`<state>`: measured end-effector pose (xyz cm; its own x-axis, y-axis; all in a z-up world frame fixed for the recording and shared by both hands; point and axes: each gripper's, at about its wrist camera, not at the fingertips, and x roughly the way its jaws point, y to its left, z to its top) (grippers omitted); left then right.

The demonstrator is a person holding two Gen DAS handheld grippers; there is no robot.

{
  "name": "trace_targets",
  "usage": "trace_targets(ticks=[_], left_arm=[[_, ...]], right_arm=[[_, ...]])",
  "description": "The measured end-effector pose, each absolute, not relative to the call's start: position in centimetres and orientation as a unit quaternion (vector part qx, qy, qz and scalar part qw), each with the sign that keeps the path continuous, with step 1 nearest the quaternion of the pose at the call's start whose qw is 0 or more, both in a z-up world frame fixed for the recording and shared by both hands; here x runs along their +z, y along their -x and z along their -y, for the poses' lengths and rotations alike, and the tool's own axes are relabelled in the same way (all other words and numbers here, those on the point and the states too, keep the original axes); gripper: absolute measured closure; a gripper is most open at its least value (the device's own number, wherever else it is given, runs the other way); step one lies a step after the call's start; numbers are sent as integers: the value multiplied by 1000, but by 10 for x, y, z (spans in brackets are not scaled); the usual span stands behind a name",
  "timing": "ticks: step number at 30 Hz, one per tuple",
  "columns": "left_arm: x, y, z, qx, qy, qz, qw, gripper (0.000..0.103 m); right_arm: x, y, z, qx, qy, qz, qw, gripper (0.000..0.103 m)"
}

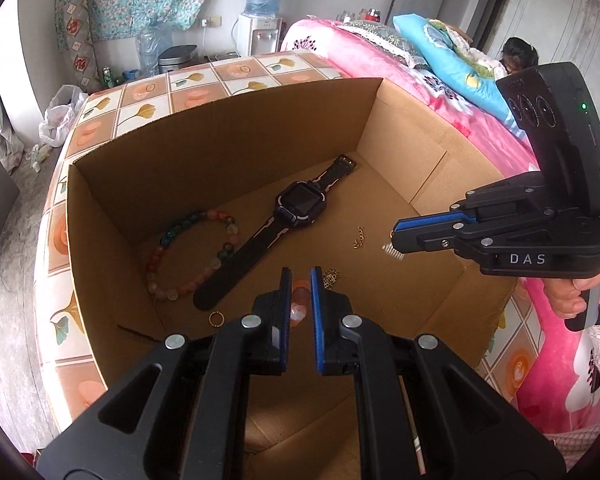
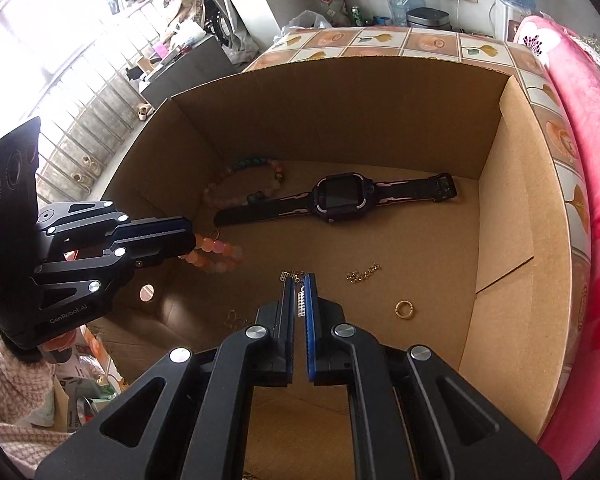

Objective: Organize jewelry
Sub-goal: 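Carry the bracelet and silver charm over the box and open both grippers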

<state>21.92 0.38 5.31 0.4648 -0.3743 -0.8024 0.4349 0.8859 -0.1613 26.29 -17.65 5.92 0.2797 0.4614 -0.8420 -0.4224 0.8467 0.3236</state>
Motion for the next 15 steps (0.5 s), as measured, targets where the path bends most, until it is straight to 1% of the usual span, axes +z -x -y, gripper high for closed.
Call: trace_targets(ticks=[6,9,10,12,14,15], left_arm=[[53,-222,-8,-231,-16,-465,854,93],[56,-221,-10,-229,-10,-457,860,93],[59,-220,-11,-228,-9,-450,864,91],[70,-212,-15,-229,-4,-424,876,84],[84,-200,-22,-228,-2,-394,890,69],[92,-193,-26,-220,-4,-378,900,64]], right_arm=[[60,-262,180,270,-21,-526,806,97],[72,-256,187,270,-26,-508,818,97],[77,-253,191,269,-29,-499,823,95],[91,-245,201,258,-33,-476,840,90],[106,-237,217,241,-44,-447,860,78],[112,-233,227,228,-53,-432,871,75]])
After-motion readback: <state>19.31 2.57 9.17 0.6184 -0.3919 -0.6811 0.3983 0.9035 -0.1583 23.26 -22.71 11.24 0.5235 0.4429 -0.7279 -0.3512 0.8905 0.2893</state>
